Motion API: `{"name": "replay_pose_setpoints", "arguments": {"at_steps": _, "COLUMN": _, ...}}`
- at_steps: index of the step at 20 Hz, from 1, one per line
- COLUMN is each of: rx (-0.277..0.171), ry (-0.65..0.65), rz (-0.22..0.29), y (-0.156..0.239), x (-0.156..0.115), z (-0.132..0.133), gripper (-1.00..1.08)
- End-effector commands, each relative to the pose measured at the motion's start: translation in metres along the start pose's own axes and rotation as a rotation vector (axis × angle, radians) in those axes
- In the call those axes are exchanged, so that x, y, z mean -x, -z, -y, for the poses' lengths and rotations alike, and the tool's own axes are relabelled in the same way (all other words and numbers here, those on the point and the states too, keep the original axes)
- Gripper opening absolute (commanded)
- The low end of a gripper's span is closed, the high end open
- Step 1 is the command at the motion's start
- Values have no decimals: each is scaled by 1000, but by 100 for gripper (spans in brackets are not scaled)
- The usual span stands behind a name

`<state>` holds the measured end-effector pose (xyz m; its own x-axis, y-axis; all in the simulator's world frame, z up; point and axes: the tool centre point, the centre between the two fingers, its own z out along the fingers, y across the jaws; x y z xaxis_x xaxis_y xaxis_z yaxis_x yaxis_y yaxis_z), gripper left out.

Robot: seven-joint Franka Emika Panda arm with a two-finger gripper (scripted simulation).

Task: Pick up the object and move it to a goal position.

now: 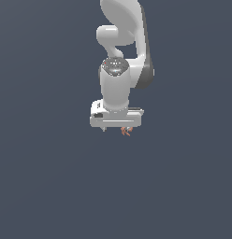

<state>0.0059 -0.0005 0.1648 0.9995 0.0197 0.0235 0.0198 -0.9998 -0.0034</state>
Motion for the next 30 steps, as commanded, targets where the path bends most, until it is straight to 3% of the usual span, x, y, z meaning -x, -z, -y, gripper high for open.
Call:
{"name": "replay_pose_setpoints", "arguments": {"at_steps": 1, "rx": 0, "ry": 0, "rz": 0, "y": 0, "x": 0, "z": 0, "gripper": 100}}
{"name": "replay_pose_setpoints", "arguments": {"at_steps": 9, "rx": 12, "ry": 39, "rz": 33, "y": -13, "x": 10, "z": -5, "gripper": 100}}
{"name": "replay_pose_setpoints", "arguments": {"at_steps": 16, "rx": 12, "ry": 35, "rz": 33, "y": -14, "x": 11, "z": -3, "gripper": 100}}
{"name": "replay_pose_setpoints", "arguments": {"at_steps": 23, "rx": 10, "ry": -5, "rz": 31, "y": -27, "x": 26, "z": 12, "gripper": 100}}
{"name": "replay_pose_setpoints", "arguments": {"at_steps": 30, "rx": 7, "ry": -82, "rz": 27, "y": -50, "x": 59, "z": 40, "gripper": 100}}
